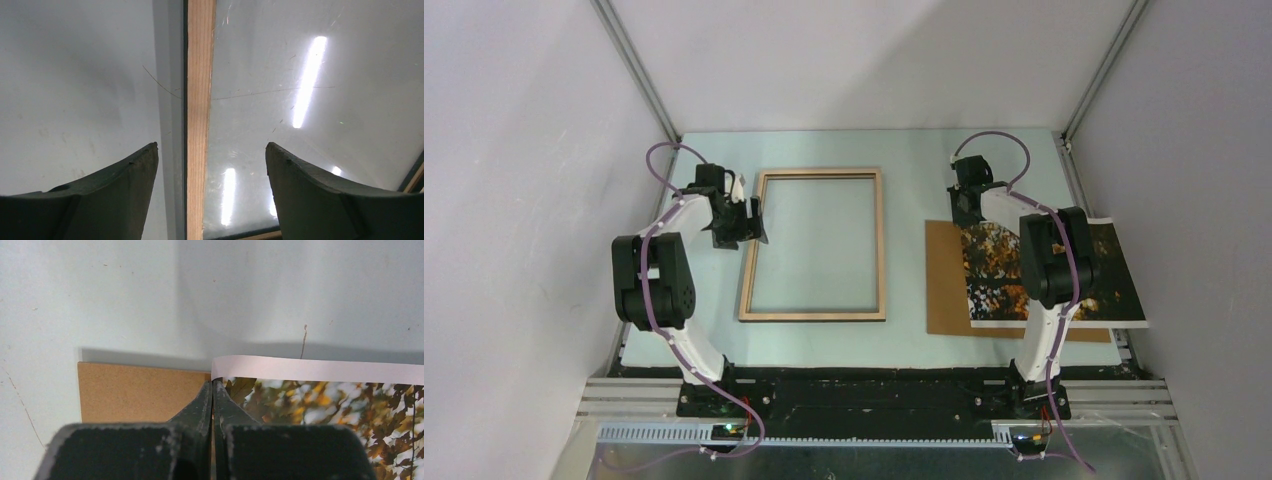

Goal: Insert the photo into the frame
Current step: Pick up the photo at the center of the board.

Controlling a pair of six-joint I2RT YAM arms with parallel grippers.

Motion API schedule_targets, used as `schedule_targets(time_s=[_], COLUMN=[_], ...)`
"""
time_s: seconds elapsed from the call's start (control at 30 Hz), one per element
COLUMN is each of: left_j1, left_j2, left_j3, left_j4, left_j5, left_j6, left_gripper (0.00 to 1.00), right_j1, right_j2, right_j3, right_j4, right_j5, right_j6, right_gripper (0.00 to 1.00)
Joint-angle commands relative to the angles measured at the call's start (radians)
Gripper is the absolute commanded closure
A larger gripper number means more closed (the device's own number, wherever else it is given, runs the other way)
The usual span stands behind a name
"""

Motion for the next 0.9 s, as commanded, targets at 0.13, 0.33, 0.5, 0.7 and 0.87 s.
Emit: schedule_targets(time_s=[0.13,0.33,0.5,0.7,0.87], left_j1=[0.006,0.007,0.000,-0.027,-0.082], left_j2=[-0.053,-0.075,-0.095,-0.103,-0.071], left_j3=[0.007,0.006,0.021,0.069,0.113], left_j4=[0.011,0.011,0.010,0.006,-0.006], left_j5=[0.022,0.042,0.104,0.184,0.280], left_j6=[0.032,0.060,0.080,0.092,0.094], left_gripper=[0.17,0.17,0.17,0.17,0.16], right_j1=[0.007,0.068,0.149,0.317,0.421], right_j2=[-0.062,-0.111,-0.124,-0.162,-0.242], right_j3=[0.036,0.040,0.058,0.038,-0.049], right_j4=[-0.041,-0.038,-0.048,-0.065,-0.068], right_j5=[-0.034,-0.118,-0.204,-0.280,-0.297], right_j6=[-0.019,-0.019,-0.078,-0.193,-0.300], right_gripper=[1.00,1.00,1.00,1.00,1.00])
